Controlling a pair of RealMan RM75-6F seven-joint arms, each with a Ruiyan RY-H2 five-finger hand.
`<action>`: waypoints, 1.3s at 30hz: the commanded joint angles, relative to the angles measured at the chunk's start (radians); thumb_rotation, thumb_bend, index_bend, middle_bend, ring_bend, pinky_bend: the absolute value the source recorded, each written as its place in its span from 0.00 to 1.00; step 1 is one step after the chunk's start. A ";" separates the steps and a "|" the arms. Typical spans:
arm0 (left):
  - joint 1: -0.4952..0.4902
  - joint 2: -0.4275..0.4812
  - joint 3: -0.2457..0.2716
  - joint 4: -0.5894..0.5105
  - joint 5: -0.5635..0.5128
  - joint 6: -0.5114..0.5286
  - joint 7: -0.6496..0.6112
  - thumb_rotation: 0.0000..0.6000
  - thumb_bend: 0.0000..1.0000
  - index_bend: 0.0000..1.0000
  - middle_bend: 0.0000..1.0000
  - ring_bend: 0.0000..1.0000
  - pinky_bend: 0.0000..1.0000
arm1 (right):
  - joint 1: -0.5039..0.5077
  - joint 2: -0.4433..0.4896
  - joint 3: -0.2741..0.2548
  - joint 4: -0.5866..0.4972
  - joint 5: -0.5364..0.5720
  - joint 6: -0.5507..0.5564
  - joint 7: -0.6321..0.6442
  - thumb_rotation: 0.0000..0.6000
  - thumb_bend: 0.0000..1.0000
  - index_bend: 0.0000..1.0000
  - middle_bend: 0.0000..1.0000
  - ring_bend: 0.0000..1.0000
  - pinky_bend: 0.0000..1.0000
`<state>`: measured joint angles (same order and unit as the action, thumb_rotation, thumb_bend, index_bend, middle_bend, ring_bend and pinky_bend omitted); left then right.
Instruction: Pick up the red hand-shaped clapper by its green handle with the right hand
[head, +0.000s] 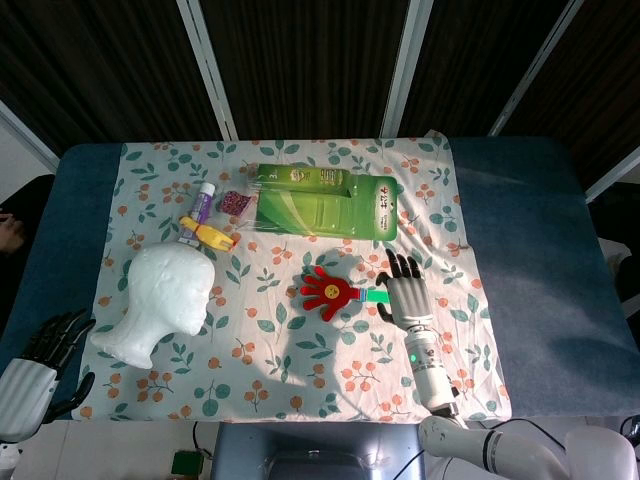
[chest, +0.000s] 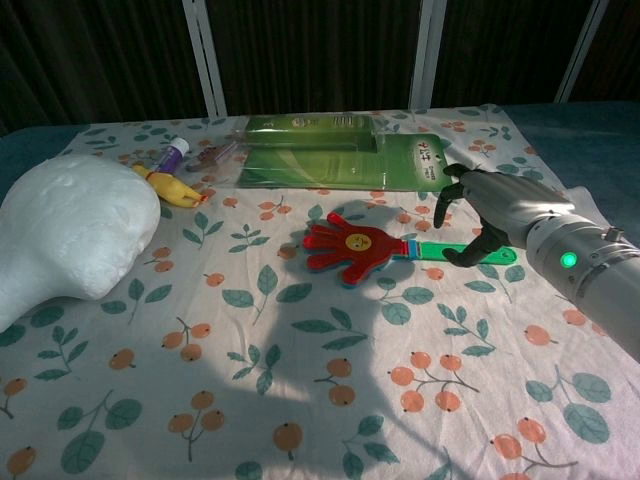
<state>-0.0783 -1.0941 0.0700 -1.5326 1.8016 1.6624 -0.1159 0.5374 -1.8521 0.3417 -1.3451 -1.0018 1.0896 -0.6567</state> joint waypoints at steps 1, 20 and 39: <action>0.000 0.000 0.000 0.001 0.000 0.000 0.000 1.00 0.43 0.00 0.00 0.00 0.11 | 0.008 -0.007 0.001 0.003 0.013 -0.001 -0.006 1.00 0.43 0.52 0.03 0.00 0.00; 0.000 0.000 -0.001 0.002 0.001 -0.002 0.001 1.00 0.44 0.00 0.00 0.00 0.11 | 0.069 -0.058 -0.022 0.078 0.109 0.012 -0.032 1.00 0.43 0.52 0.03 0.00 0.00; -0.004 0.002 -0.003 0.001 -0.004 -0.009 -0.001 1.00 0.44 0.00 0.00 0.00 0.12 | 0.095 -0.074 -0.029 0.118 0.120 0.029 0.013 1.00 0.44 0.65 0.14 0.00 0.00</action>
<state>-0.0826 -1.0920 0.0665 -1.5314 1.7982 1.6528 -0.1164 0.6316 -1.9247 0.3134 -1.2289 -0.8787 1.1159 -0.6477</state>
